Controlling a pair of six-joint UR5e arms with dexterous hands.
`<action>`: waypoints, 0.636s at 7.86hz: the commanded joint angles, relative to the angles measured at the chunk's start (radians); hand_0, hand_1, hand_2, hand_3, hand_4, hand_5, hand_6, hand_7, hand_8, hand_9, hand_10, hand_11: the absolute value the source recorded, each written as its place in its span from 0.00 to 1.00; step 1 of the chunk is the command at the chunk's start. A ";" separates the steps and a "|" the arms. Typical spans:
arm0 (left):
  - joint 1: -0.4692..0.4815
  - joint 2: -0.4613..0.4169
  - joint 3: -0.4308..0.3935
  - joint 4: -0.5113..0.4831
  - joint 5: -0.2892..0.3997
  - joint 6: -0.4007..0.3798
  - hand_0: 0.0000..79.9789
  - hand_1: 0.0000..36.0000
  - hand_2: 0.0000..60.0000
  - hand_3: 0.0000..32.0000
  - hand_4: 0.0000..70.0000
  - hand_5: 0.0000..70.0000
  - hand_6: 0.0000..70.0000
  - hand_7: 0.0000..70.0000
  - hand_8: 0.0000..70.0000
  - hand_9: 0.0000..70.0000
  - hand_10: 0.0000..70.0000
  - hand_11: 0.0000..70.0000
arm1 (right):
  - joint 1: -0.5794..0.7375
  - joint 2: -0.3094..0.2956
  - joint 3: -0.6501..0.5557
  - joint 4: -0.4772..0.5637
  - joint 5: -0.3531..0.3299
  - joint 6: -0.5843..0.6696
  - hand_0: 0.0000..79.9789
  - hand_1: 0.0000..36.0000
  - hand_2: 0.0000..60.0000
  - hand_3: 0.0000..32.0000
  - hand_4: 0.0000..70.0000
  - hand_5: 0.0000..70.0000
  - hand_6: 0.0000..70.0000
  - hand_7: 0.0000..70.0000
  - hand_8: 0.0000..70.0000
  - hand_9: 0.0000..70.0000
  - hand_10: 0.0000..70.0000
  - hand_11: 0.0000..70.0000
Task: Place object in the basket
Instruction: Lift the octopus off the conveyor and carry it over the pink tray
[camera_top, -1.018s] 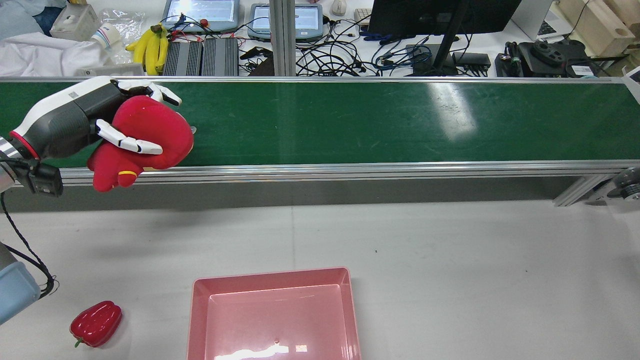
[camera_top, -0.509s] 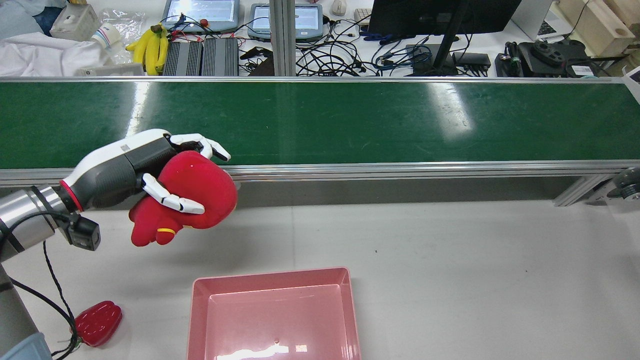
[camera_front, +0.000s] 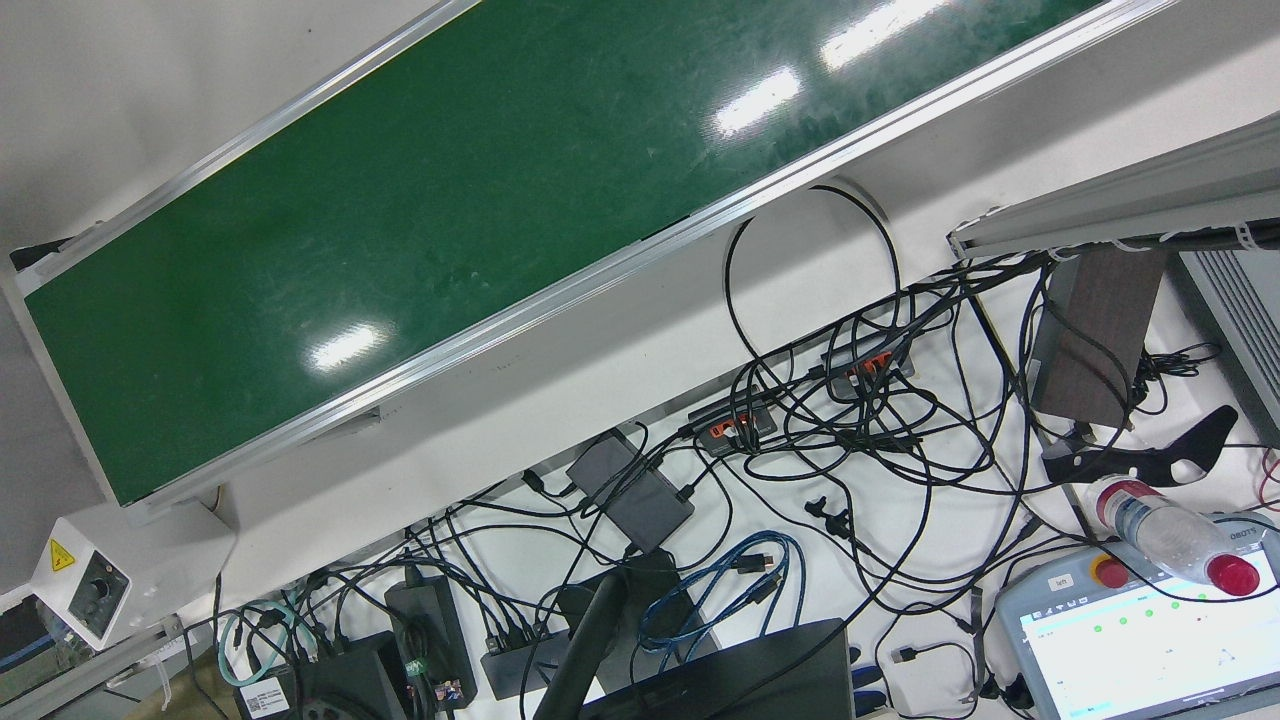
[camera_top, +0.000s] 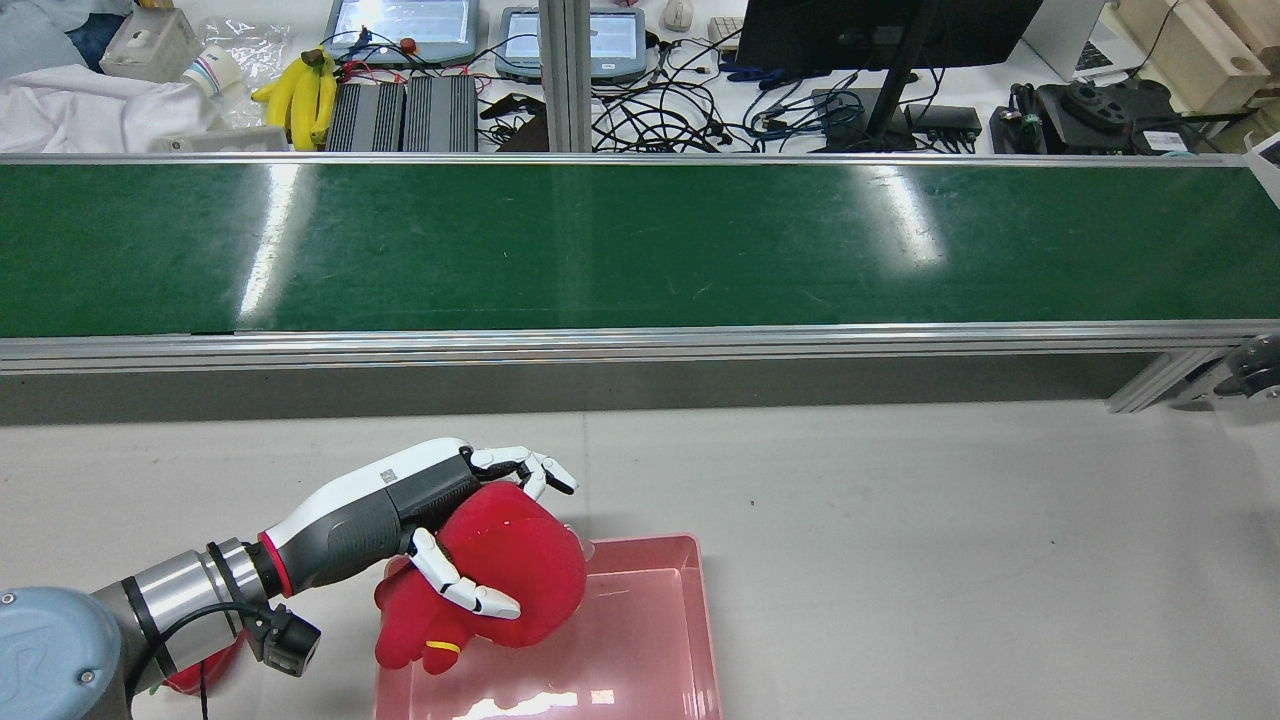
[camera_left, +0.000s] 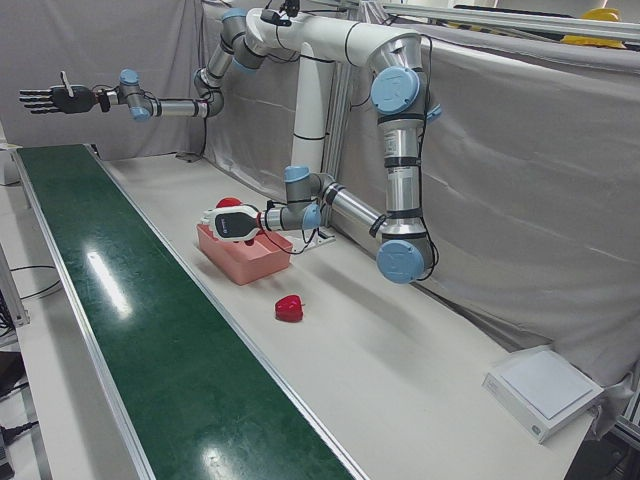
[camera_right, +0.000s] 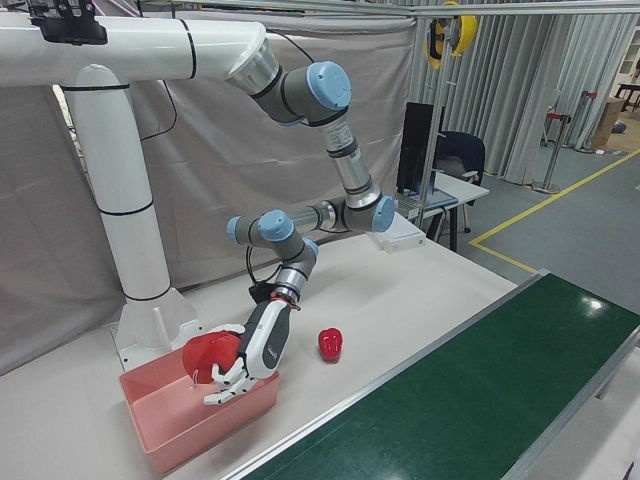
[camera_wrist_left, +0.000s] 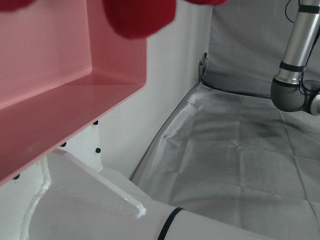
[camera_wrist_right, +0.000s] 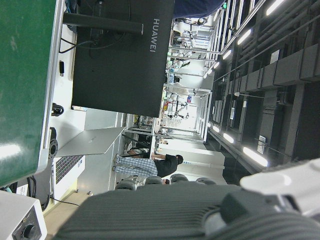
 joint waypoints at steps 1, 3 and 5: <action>0.018 0.009 -0.044 0.016 -0.022 0.002 0.82 0.66 0.06 0.00 0.25 0.86 0.16 0.33 0.38 0.58 0.24 0.39 | 0.000 0.000 -0.001 0.000 0.000 0.000 0.00 0.00 0.00 0.00 0.00 0.00 0.00 0.00 0.00 0.00 0.00 0.00; 0.023 0.013 -0.063 0.056 -0.017 0.004 0.77 0.56 0.00 0.00 0.15 0.41 0.04 0.09 0.17 0.26 0.01 0.05 | 0.000 0.000 -0.001 0.000 0.000 0.000 0.00 0.00 0.00 0.00 0.00 0.00 0.00 0.00 0.00 0.00 0.00 0.00; 0.023 0.029 -0.070 0.081 -0.013 0.002 0.72 0.51 0.00 0.00 0.12 0.30 0.03 0.06 0.13 0.21 0.00 0.00 | 0.000 0.000 -0.001 0.000 0.000 0.000 0.00 0.00 0.00 0.00 0.00 0.00 0.00 0.00 0.00 0.00 0.00 0.00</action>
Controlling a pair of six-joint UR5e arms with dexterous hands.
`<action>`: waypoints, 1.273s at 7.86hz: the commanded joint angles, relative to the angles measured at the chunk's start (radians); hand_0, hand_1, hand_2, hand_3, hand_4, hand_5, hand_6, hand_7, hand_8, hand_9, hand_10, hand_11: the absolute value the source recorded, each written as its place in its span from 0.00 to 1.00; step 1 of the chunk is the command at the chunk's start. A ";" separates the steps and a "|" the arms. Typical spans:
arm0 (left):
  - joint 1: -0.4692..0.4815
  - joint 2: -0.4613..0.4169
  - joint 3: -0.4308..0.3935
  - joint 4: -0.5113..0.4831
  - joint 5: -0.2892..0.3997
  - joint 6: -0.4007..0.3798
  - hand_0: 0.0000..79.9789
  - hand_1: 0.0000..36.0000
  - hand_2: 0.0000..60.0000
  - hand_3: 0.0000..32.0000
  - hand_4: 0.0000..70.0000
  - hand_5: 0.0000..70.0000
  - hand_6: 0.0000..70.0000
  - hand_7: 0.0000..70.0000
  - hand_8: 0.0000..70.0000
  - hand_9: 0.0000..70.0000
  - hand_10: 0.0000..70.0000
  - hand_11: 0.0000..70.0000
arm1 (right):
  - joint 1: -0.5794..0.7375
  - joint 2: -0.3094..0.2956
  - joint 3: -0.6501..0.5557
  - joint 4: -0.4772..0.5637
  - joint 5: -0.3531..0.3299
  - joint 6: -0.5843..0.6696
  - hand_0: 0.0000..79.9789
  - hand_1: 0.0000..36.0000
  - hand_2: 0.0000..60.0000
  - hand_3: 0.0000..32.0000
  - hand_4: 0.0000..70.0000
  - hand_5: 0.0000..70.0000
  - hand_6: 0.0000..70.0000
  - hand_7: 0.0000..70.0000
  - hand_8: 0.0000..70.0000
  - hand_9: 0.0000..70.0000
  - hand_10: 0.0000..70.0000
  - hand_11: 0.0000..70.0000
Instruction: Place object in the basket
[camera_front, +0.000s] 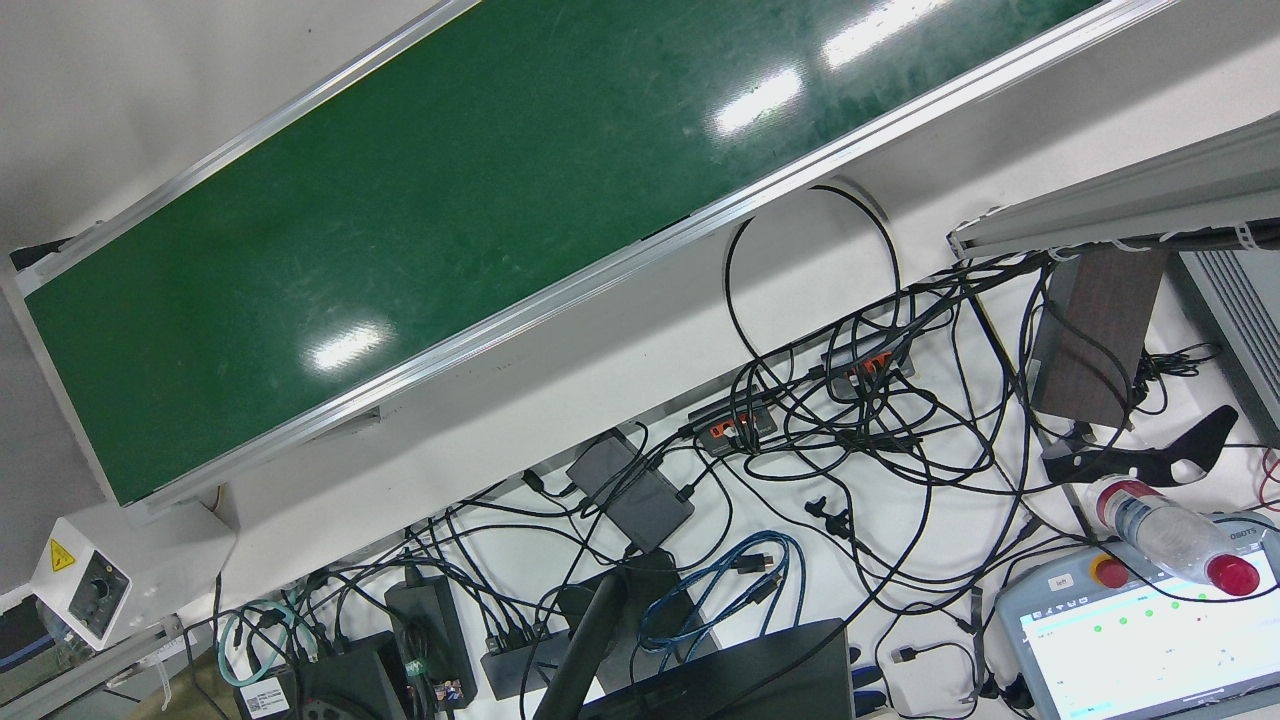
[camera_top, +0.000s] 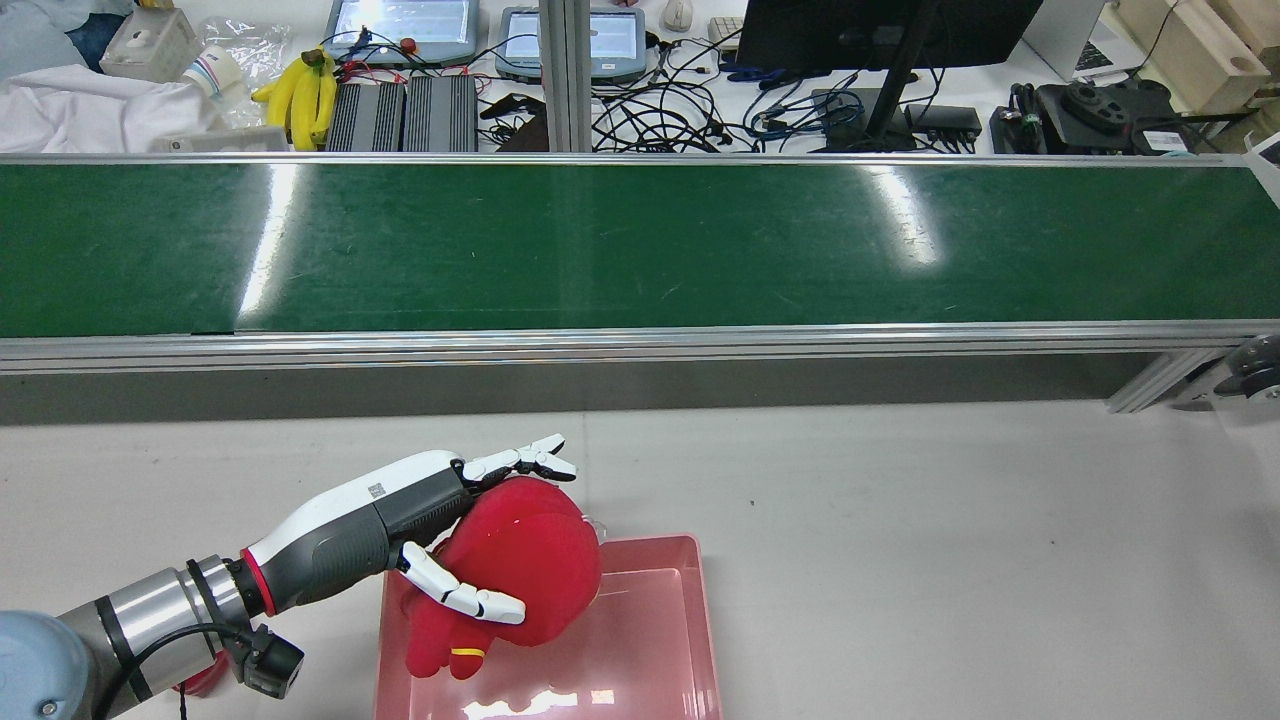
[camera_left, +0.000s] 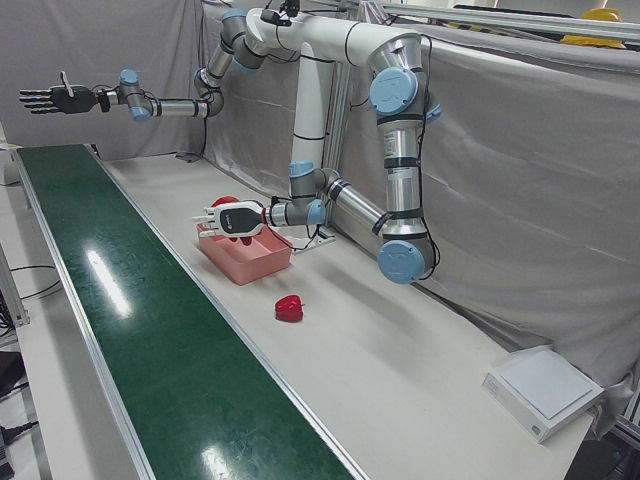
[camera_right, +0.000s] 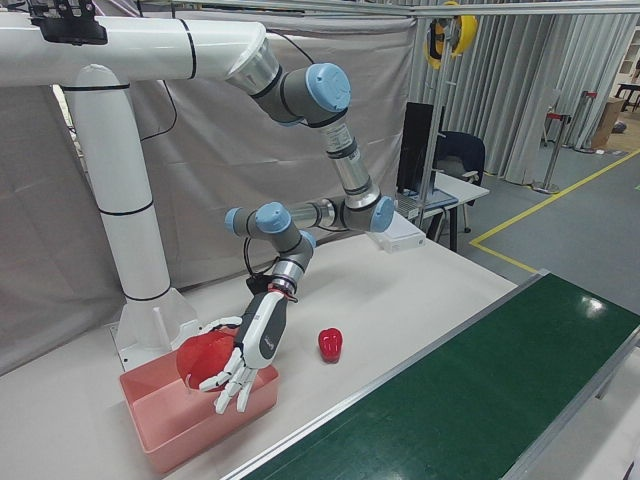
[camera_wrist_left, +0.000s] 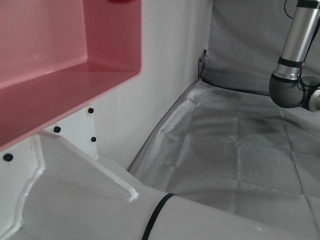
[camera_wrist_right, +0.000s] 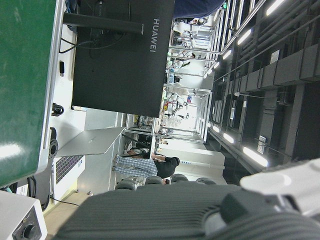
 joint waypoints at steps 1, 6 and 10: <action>0.002 0.045 -0.041 0.037 0.004 0.001 0.73 0.53 0.00 0.00 0.11 0.27 0.02 0.05 0.12 0.20 0.00 0.00 | -0.001 0.000 0.001 0.000 0.000 0.000 0.00 0.00 0.00 0.00 0.00 0.00 0.00 0.00 0.00 0.00 0.00 0.00; -0.053 0.142 -0.279 0.131 -0.001 -0.004 0.66 0.42 0.00 0.00 0.14 0.42 0.05 0.09 0.19 0.30 0.05 0.09 | -0.001 0.000 0.001 0.000 0.000 0.000 0.00 0.00 0.00 0.00 0.00 0.00 0.00 0.00 0.00 0.00 0.00 0.00; -0.173 0.161 -0.316 0.129 -0.005 -0.013 0.65 0.39 0.00 0.00 0.19 0.66 0.10 0.20 0.32 0.49 0.17 0.26 | 0.000 0.000 -0.001 0.000 0.000 0.000 0.00 0.00 0.00 0.00 0.00 0.00 0.00 0.00 0.00 0.00 0.00 0.00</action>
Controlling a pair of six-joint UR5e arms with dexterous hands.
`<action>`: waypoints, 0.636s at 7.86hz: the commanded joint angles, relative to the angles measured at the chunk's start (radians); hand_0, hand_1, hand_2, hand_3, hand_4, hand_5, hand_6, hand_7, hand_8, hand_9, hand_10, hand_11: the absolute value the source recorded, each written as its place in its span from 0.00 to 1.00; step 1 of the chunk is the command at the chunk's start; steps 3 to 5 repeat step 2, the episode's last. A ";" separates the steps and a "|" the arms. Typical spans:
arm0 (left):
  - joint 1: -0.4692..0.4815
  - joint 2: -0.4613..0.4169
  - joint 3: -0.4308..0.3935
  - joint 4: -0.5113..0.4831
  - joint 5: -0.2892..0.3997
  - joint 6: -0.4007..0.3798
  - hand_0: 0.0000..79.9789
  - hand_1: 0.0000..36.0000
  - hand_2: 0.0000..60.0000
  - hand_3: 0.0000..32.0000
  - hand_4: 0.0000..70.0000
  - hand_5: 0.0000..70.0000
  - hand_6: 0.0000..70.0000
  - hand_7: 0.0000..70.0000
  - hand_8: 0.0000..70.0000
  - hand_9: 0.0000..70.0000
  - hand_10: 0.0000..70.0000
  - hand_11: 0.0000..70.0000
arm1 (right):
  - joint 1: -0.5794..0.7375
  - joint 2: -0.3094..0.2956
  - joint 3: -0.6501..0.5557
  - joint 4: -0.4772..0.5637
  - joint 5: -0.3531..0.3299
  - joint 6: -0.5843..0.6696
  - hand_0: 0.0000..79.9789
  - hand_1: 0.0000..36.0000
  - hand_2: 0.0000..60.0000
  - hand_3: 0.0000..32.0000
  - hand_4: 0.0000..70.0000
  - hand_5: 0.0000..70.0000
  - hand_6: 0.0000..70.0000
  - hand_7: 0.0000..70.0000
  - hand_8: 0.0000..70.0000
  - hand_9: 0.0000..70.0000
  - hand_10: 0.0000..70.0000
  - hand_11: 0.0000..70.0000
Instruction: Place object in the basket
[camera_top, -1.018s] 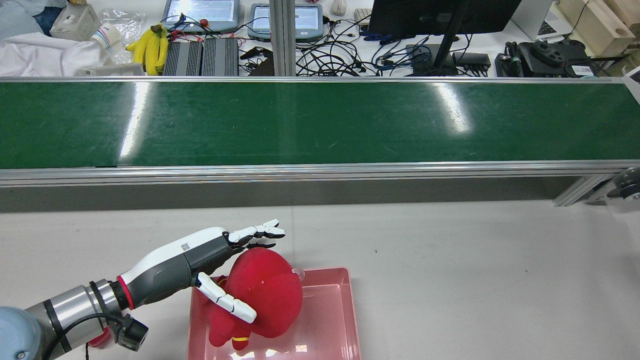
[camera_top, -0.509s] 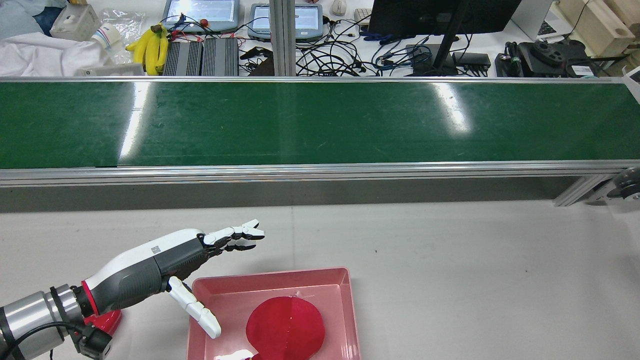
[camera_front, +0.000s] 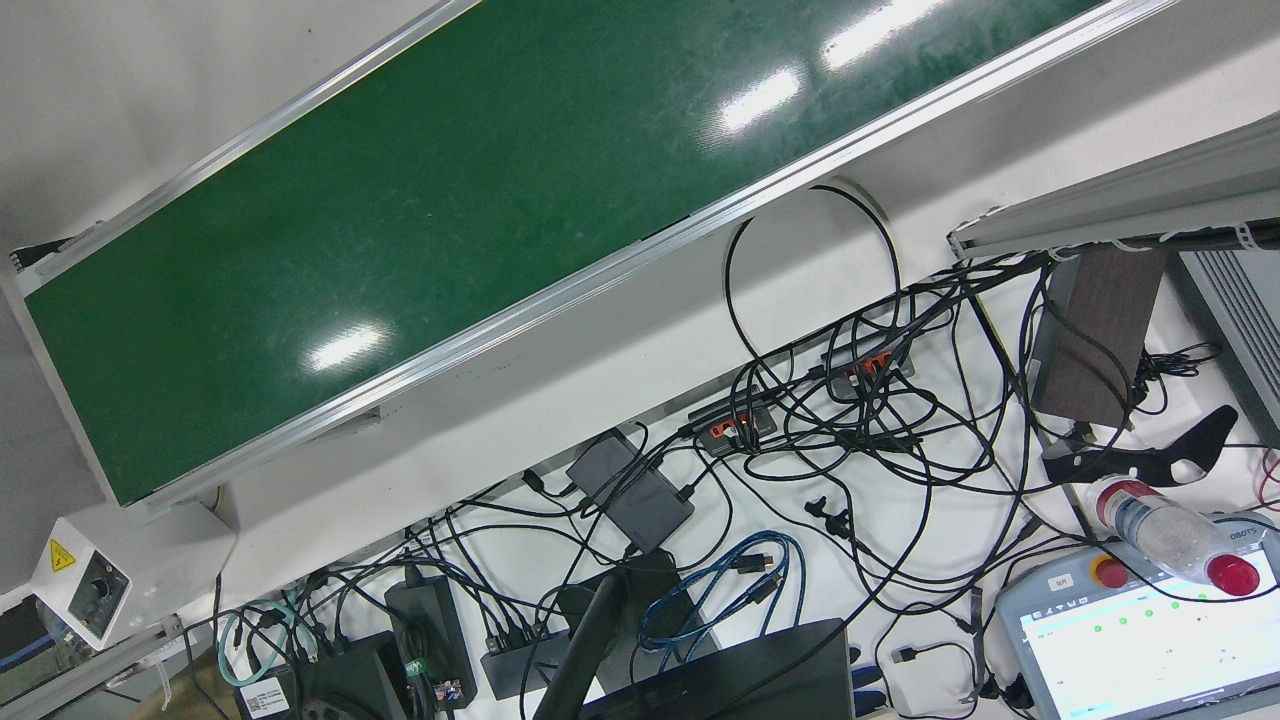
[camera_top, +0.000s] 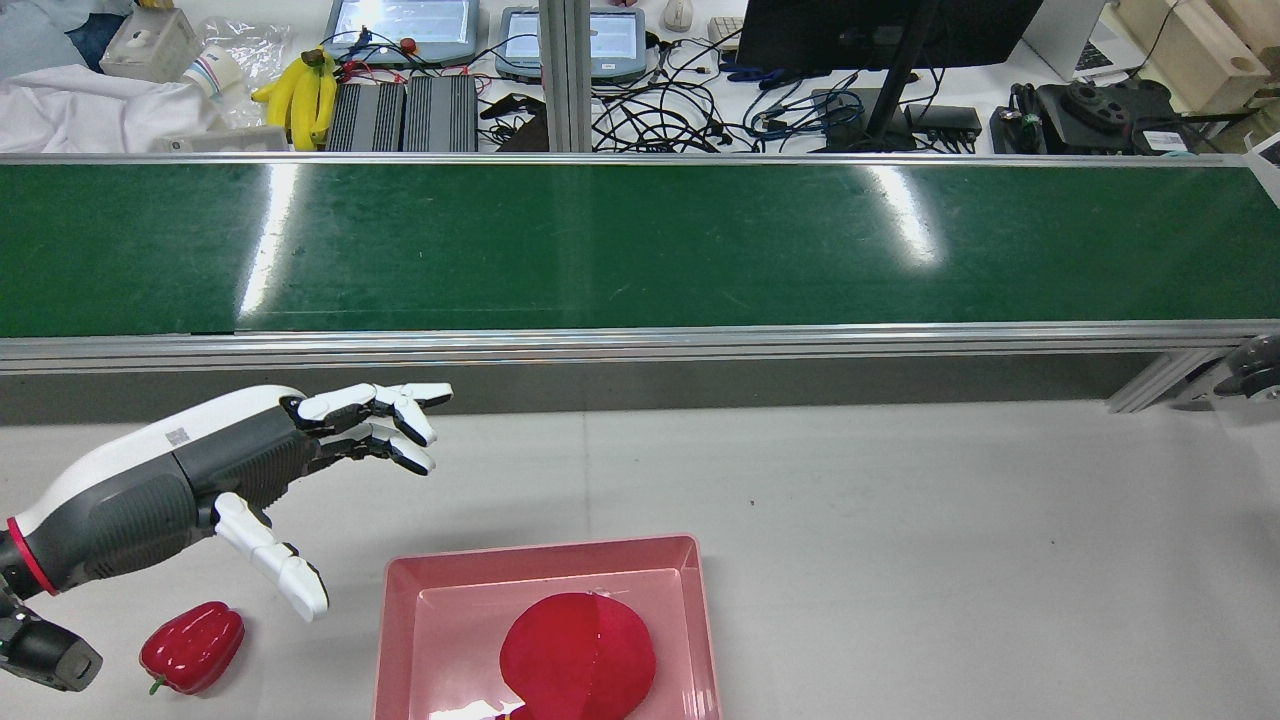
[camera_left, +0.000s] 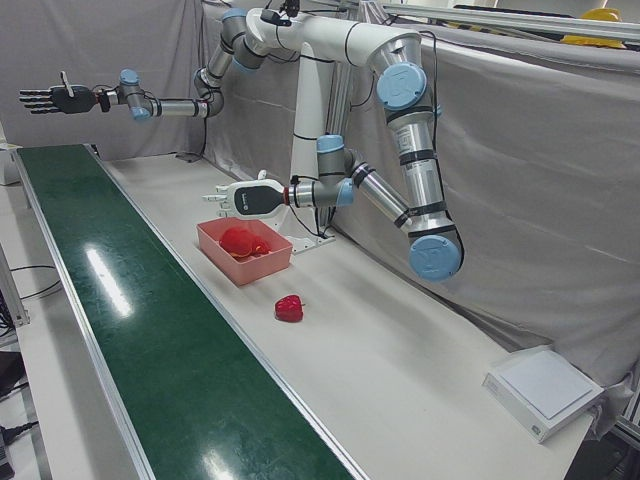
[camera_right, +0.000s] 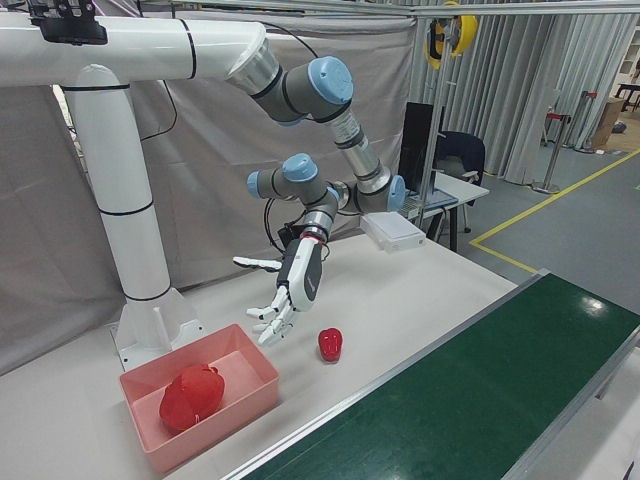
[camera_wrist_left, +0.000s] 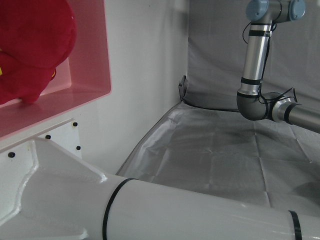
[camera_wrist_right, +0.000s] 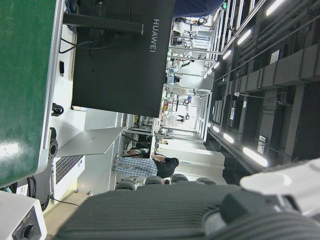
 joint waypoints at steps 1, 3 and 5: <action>-0.031 0.002 -0.010 0.000 -0.004 -0.003 0.65 0.39 0.00 0.00 0.20 0.66 0.10 0.20 0.31 0.48 0.16 0.25 | 0.001 0.001 0.000 0.000 0.000 0.000 0.00 0.00 0.00 0.00 0.00 0.00 0.00 0.00 0.00 0.00 0.00 0.00; -0.031 0.002 -0.010 0.000 -0.004 -0.003 0.66 0.40 0.00 0.00 0.20 0.67 0.10 0.19 0.31 0.48 0.16 0.25 | 0.001 0.001 -0.002 0.000 0.000 0.000 0.00 0.00 0.00 0.00 0.00 0.00 0.00 0.00 0.00 0.00 0.00 0.00; -0.031 0.002 -0.010 0.000 -0.004 -0.003 0.66 0.40 0.00 0.00 0.20 0.67 0.10 0.19 0.31 0.48 0.16 0.25 | 0.001 0.001 -0.002 0.000 0.000 0.000 0.00 0.00 0.00 0.00 0.00 0.00 0.00 0.00 0.00 0.00 0.00 0.00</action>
